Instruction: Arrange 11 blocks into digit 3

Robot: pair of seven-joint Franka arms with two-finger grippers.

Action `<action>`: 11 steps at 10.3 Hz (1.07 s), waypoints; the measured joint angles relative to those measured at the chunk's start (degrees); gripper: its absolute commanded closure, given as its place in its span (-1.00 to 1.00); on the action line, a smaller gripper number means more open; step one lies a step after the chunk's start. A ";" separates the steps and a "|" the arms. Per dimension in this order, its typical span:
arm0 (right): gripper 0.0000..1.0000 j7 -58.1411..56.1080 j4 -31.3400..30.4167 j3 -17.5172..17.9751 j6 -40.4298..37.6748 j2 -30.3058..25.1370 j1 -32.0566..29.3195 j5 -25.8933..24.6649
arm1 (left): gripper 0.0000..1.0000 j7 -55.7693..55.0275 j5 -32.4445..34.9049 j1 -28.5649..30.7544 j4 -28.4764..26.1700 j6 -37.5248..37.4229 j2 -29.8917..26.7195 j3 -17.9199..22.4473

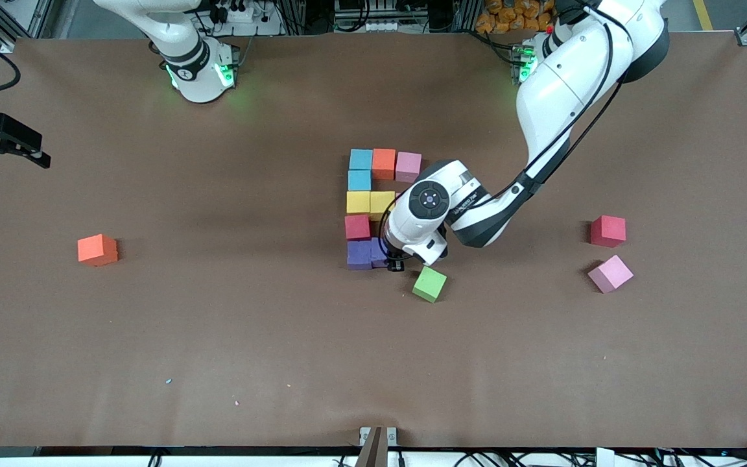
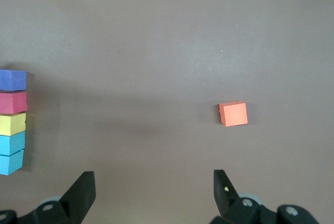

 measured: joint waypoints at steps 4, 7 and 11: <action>-1.00 0.00 0.00 -0.08 0.30 0.58 0.00 0.00 | 0.81 0.00 0.00 0.13 0.02 0.27 0.22 0.01; -1.00 0.00 0.00 -0.01 0.31 0.58 0.00 0.03 | 0.70 0.00 0.00 0.13 0.02 0.37 0.24 0.01; -1.00 0.00 0.00 -0.13 1.14 0.58 0.00 0.03 | -0.99 0.00 0.00 0.13 0.02 0.72 0.44 0.03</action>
